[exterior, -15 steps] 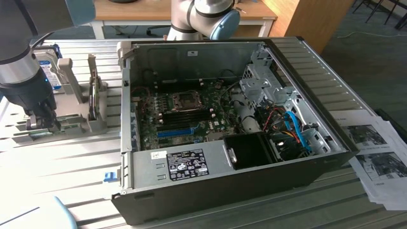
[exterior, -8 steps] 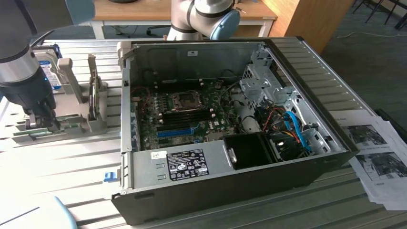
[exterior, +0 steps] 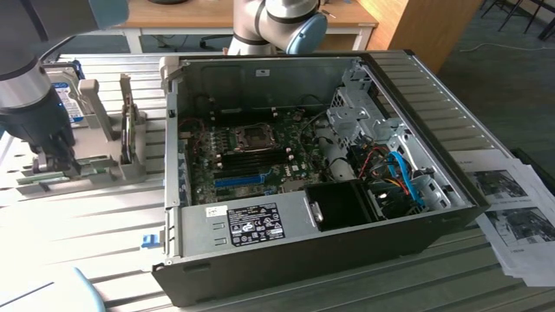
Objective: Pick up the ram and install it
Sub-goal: 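Pick up the ram and move it above insertion slot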
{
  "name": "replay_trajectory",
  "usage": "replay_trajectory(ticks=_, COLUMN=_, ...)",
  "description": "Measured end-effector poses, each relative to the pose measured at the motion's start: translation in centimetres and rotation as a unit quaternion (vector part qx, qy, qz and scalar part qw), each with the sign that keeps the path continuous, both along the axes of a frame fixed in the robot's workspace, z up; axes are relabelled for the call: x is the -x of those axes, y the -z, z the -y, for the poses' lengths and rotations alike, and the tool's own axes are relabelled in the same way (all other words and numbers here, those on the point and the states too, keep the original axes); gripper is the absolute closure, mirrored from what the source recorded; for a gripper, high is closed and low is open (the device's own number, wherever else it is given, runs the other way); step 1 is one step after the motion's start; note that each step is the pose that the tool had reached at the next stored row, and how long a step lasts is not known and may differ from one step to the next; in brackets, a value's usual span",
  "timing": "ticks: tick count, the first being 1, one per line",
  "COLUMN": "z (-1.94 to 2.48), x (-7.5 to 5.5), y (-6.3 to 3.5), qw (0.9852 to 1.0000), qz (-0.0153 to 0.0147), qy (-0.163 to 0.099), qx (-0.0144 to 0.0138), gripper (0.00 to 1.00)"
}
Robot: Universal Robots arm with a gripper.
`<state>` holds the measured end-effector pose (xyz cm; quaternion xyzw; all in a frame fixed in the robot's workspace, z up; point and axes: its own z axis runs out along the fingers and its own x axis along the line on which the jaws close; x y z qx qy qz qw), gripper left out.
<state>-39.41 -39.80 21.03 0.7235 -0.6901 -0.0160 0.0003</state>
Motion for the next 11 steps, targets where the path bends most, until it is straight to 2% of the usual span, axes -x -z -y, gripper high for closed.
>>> replay_trajectory(ticks=11, z=0.00, x=-0.1, y=-1.16, qw=1.0000, qz=-0.0002, qy=0.000, qx=0.0000, gripper=0.89)
